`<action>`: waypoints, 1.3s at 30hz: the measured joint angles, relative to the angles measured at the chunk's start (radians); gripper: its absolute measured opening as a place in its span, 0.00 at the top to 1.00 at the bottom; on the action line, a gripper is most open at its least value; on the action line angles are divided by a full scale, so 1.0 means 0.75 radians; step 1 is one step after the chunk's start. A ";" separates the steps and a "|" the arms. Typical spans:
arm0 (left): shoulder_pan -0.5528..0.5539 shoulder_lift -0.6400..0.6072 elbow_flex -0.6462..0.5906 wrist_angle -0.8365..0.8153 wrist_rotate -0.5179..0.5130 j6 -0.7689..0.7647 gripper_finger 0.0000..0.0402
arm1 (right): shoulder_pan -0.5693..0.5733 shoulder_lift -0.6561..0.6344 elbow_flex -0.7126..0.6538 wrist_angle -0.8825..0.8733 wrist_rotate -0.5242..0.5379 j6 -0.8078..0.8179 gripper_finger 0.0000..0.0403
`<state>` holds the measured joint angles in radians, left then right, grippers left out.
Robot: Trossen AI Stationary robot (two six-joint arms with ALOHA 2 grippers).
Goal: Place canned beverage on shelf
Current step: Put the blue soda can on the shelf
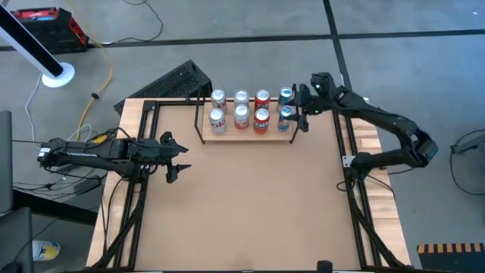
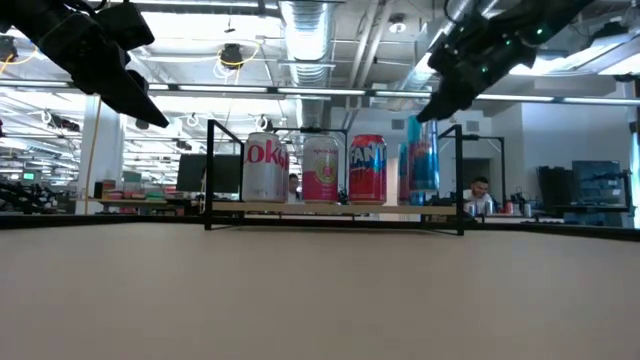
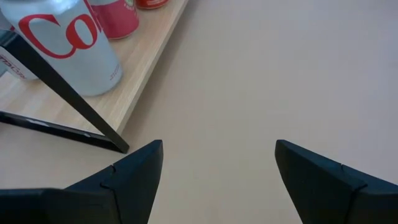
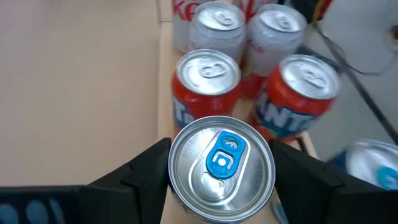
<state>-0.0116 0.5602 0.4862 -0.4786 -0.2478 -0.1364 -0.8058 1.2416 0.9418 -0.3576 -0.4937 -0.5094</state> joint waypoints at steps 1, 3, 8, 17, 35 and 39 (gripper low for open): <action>0.000 0.000 0.000 0.000 0.000 0.000 0.27 | -0.006 0.017 0.000 0.004 -0.023 -0.017 0.35; 0.000 0.000 0.000 0.000 -0.001 -0.001 0.27 | -0.016 0.041 0.000 0.007 -0.053 -0.038 0.35; 0.000 0.000 0.000 0.000 -0.001 -0.002 0.27 | -0.022 0.058 0.000 0.005 -0.070 -0.103 0.35; 0.000 0.000 0.000 0.002 -0.002 -0.005 0.27 | -0.021 0.058 0.000 -0.007 -0.077 -0.156 0.35; 0.000 0.000 0.000 0.000 -0.003 -0.022 0.27 | -0.022 0.073 0.001 -0.012 -0.068 -0.135 0.35; 0.000 0.000 0.000 -0.001 -0.002 -0.023 0.27 | -0.012 0.105 0.001 -0.002 -0.062 -0.117 0.34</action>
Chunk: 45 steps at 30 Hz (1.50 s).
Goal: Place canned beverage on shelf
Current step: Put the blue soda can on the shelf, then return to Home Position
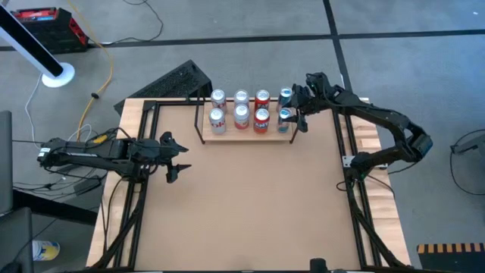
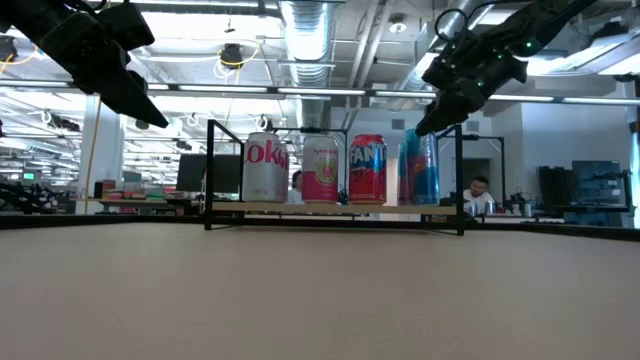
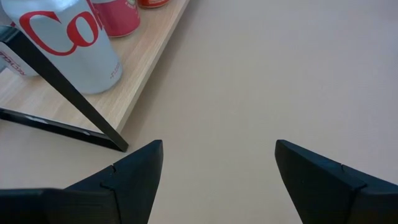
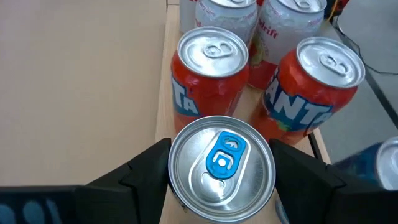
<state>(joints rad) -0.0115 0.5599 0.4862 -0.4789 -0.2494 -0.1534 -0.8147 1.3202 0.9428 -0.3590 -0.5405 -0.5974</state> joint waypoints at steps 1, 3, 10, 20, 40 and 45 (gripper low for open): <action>0.000 0.000 0.000 0.000 0.000 -0.001 0.27 | 0.001 0.007 0.002 0.001 0.011 0.010 0.32; 0.000 0.000 0.000 -0.001 0.000 -0.002 0.27 | 0.001 0.020 0.004 0.006 0.029 0.026 0.26; 0.000 0.000 0.000 -0.002 0.003 -0.002 0.27 | 0.004 0.032 0.004 -0.001 0.053 0.044 0.16; 0.000 0.000 0.000 -0.003 0.013 0.012 0.27 | 0.005 -0.041 0.032 -0.019 0.102 0.059 0.17; 0.000 0.000 0.000 -0.003 0.017 0.015 0.27 | 0.412 -0.246 0.210 -0.311 0.128 0.528 0.21; 0.000 0.000 0.000 0.012 0.034 0.020 0.27 | 0.723 -0.239 0.208 -0.339 0.342 0.671 0.28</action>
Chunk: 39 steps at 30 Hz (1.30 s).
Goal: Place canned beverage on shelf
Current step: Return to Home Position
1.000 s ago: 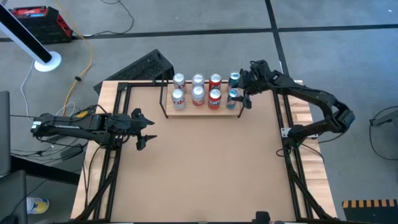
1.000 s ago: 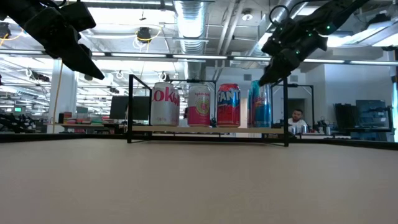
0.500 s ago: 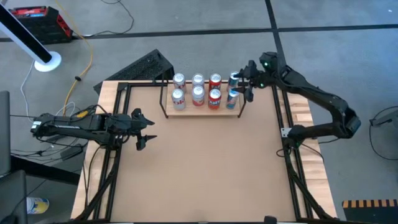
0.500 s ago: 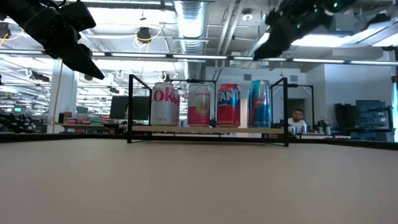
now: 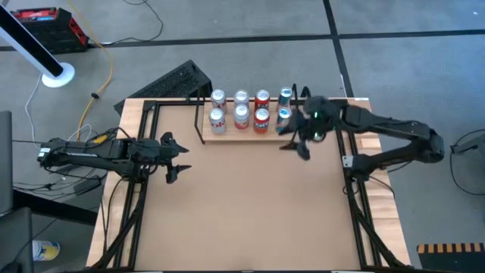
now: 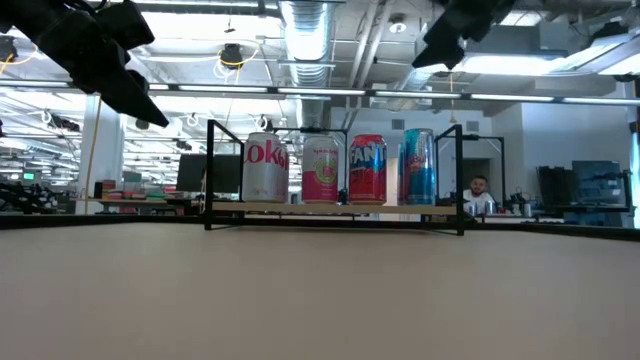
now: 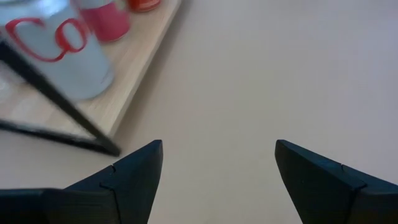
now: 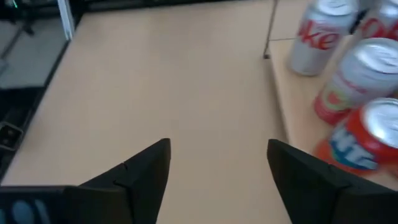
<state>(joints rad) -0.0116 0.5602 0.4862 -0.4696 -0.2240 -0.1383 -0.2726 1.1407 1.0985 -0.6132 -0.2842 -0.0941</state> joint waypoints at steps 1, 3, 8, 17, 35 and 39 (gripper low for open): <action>0.000 0.000 0.000 0.014 0.021 0.008 0.27 | 0.062 0.004 0.000 0.000 0.063 0.018 0.29; 0.000 0.000 0.000 0.066 0.081 0.025 0.27 | 0.181 0.007 -0.008 0.002 0.194 0.035 0.32; -0.007 -0.019 0.000 0.244 0.210 0.081 0.27 | 0.388 -0.049 -0.084 0.020 0.416 0.080 0.47; -0.037 -0.307 -0.267 0.639 0.136 0.098 0.27 | 0.449 -0.372 -0.667 0.752 0.521 0.123 0.89; -0.037 -0.732 -0.565 0.664 -0.136 -0.073 0.27 | 0.095 -1.022 -1.336 1.083 0.449 0.394 0.96; -0.037 -0.740 -0.633 0.711 -0.136 -0.098 0.27 | 0.093 -1.079 -1.442 1.168 0.421 0.399 0.91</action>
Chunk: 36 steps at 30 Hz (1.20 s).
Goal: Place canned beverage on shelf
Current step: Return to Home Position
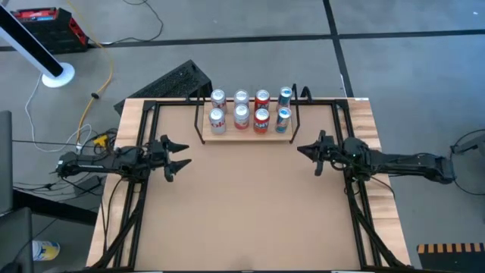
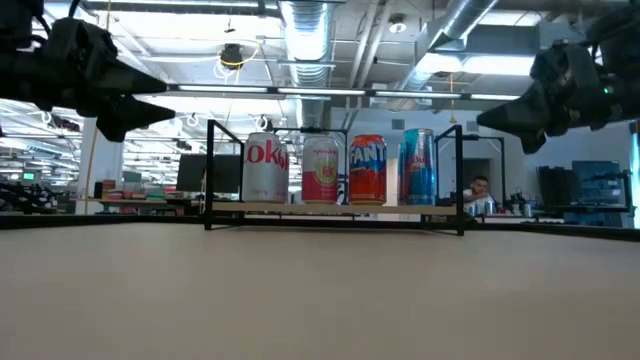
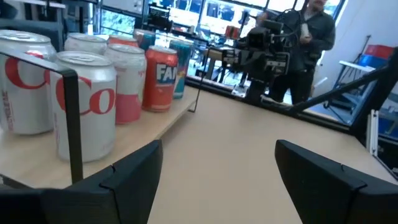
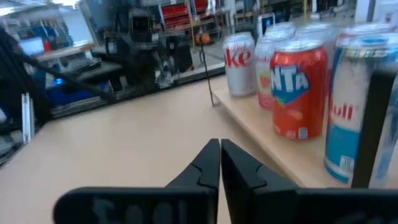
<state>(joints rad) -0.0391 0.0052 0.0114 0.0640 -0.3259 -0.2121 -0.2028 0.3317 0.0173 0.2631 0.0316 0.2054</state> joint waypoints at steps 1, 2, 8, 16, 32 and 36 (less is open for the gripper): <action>0.000 0.008 0.000 0.010 0.007 -0.003 0.27 | 0.000 -0.006 -0.012 -0.006 -0.007 -0.001 0.89; 0.000 0.020 0.000 0.016 0.022 -0.004 0.27 | 0.001 -0.008 -0.011 -0.007 -0.009 -0.005 0.88; 0.000 0.056 -0.001 0.016 0.033 0.080 0.27 | 0.028 -0.007 -0.011 -0.014 0.018 -0.069 0.87; 0.000 0.081 -0.002 0.011 0.043 0.066 0.27 | 0.014 -0.007 -0.012 -0.030 0.060 -0.074 0.87; 0.000 0.081 -0.004 0.011 0.042 0.062 0.27 | 0.014 -0.006 -0.013 -0.147 0.061 -0.074 0.87; 0.000 0.081 -0.004 0.011 0.042 0.062 0.27 | 0.014 -0.006 -0.013 -0.157 0.061 -0.074 0.87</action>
<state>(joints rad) -0.0391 0.0662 0.0082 0.0719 -0.2943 -0.1654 -0.1925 0.3269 0.0077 0.1454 0.0773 0.1497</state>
